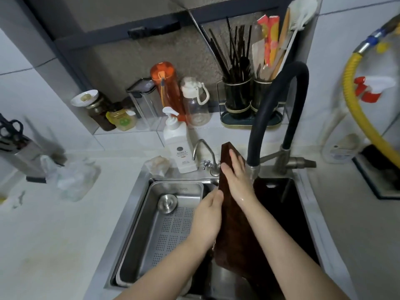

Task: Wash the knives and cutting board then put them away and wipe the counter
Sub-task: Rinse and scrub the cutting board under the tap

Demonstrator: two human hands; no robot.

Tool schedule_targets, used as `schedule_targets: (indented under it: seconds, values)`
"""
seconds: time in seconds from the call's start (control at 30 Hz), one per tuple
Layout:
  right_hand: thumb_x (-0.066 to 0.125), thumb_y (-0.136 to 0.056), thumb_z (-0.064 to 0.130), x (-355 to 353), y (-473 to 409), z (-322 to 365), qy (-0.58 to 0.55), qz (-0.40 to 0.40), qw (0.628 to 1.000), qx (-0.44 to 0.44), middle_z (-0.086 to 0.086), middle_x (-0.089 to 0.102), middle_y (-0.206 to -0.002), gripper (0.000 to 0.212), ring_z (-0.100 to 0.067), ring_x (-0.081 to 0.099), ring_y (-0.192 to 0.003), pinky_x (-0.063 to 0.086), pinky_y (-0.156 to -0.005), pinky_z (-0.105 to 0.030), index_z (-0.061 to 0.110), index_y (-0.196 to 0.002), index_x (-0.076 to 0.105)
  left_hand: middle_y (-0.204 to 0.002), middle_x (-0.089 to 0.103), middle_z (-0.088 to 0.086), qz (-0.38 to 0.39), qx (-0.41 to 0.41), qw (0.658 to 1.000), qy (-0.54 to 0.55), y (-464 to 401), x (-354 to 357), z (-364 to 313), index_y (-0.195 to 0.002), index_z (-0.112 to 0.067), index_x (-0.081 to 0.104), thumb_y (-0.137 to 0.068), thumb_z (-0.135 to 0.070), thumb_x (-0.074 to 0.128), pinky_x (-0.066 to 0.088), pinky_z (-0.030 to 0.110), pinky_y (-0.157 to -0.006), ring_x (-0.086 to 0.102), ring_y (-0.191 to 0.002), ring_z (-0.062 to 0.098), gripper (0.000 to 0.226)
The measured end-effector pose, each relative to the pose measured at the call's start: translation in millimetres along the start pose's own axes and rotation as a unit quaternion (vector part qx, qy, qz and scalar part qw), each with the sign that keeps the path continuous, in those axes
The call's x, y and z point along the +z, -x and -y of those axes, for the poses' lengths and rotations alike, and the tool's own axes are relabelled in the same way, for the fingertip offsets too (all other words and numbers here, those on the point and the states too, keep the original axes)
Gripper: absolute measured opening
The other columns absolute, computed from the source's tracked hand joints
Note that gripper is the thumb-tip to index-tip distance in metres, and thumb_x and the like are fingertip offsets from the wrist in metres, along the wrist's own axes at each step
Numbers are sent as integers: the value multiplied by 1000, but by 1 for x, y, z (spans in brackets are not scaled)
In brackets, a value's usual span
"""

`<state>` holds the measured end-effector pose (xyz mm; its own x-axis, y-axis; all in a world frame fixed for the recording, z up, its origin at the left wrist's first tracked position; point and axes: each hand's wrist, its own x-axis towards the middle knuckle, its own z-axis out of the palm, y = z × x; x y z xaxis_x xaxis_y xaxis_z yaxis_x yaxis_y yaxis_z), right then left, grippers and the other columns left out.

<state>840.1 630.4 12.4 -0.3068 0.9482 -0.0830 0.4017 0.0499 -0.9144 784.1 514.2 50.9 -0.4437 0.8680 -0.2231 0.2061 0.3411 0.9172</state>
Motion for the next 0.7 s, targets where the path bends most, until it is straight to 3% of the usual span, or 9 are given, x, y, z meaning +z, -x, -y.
schedule_targets:
  seconds: [0.1,0.2,0.27,0.33,0.43,0.5,0.6,0.7]
  values:
    - [24,-95,56,-3,-11,0,-52,-28,998,12,5,21,-156,46,-19,18,-144,8,-118,-46,51,-142,22,-112,68,-11,17,11,1000,-11,2,6,-2,-121,-28,62,-100,-36,38,44,26,-97,60,-107,4,33]
    - [25,-101,41,-2,28,-22,-38,-14,997,-60,7,18,-156,44,-12,12,-145,5,-118,-33,40,-145,20,-115,67,-12,17,3,999,31,5,9,0,-123,-30,61,-99,-38,42,43,30,-103,60,-109,2,32]
    - [28,-99,44,3,67,-52,-36,2,994,-105,13,14,-155,41,-2,6,-144,3,-118,-26,47,-138,17,-116,68,-13,22,-9,998,63,6,9,1,-122,-34,61,-95,-42,48,43,33,-105,61,-111,4,31]
    - [27,-97,51,4,89,-96,-43,-11,998,-53,16,13,-154,41,1,7,-142,4,-118,-26,50,-137,18,-116,68,-13,34,-24,994,99,7,8,4,-121,-40,61,-88,-49,54,44,37,-105,62,-111,7,35]
    - [24,-92,59,-9,89,-164,-81,-14,976,200,1,23,-156,59,-19,21,-143,15,-118,-41,35,-147,23,-117,68,-11,51,-43,988,139,6,7,7,-121,-43,59,-87,-46,58,45,41,-103,63,-111,12,34]
    - [21,-91,64,-13,73,-194,-104,11,947,303,-7,32,-151,67,-30,33,-137,24,-115,-48,29,-148,23,-117,68,-10,64,-43,984,159,6,9,9,-122,-43,59,-92,-40,57,46,41,-103,64,-110,13,30]
    - [21,-95,58,-11,34,-195,-93,-28,947,306,-10,33,-151,66,-31,34,-136,24,-114,-49,20,-147,28,-115,70,-9,77,-44,978,190,4,11,12,-121,-42,59,-95,-31,53,46,41,-102,65,-110,13,28]
    - [22,-98,52,-7,3,-164,-72,-37,966,244,-4,19,-157,59,-25,18,-144,13,-117,-50,23,-149,22,-113,71,-7,89,-53,974,202,3,10,12,-120,-41,59,-96,-27,51,48,41,-100,66,-107,14,29]
